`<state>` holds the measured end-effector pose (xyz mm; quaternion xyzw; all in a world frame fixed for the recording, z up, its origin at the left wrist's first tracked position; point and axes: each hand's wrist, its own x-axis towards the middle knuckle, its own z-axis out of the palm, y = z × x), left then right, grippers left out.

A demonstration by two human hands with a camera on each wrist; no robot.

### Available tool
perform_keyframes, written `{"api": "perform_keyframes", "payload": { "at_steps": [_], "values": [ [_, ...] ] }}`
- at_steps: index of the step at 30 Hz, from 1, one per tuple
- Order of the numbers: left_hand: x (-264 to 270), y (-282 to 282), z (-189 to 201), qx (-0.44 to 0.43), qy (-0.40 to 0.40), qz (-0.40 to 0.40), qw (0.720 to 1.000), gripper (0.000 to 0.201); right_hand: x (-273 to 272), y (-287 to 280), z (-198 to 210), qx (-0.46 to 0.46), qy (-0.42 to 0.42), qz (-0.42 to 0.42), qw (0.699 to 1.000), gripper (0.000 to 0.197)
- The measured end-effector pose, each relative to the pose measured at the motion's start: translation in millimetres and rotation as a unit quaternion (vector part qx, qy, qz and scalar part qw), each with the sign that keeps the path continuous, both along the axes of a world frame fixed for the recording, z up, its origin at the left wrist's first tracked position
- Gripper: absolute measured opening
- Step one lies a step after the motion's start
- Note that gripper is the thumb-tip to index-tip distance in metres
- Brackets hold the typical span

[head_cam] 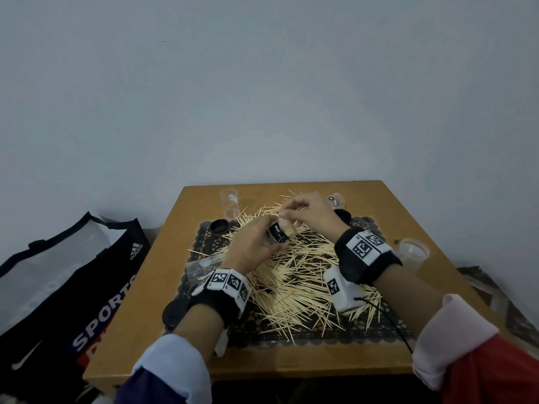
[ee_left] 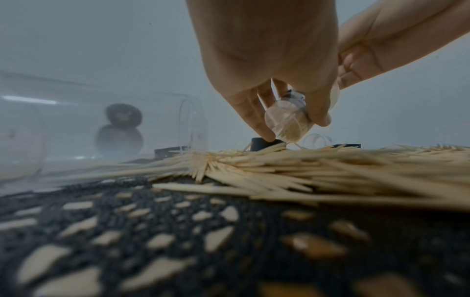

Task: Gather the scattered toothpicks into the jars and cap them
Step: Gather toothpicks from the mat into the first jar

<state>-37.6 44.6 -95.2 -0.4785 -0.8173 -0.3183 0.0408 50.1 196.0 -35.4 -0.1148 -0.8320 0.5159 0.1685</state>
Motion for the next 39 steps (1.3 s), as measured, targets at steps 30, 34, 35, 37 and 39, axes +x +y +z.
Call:
{"api": "perform_keyframes", "payload": {
  "at_steps": [30,34,35,37,39],
  "values": [
    [1,-2,3,0.015,0.007,-0.002,1.0,0.063,8,11,-12,-0.116,-0.019,-0.07,0.991,0.021],
    [1,-1,2,0.016,0.006,-0.003,1.0,0.063,9,11,-15,-0.063,-0.036,-0.066,0.995,0.017],
    [0,-1,1,0.014,0.007,-0.002,1.0,0.064,10,11,-16,-0.064,-0.038,-0.063,0.995,0.016],
    [0,-1,1,0.011,0.008,-0.002,1.0,0.064,13,11,-18,-0.068,-0.042,-0.051,0.995,0.014],
    [0,-2,1,0.013,0.007,0.0,1.0,0.064,16,10,-17,-0.071,-0.048,-0.039,0.996,0.014]
  ]
}}
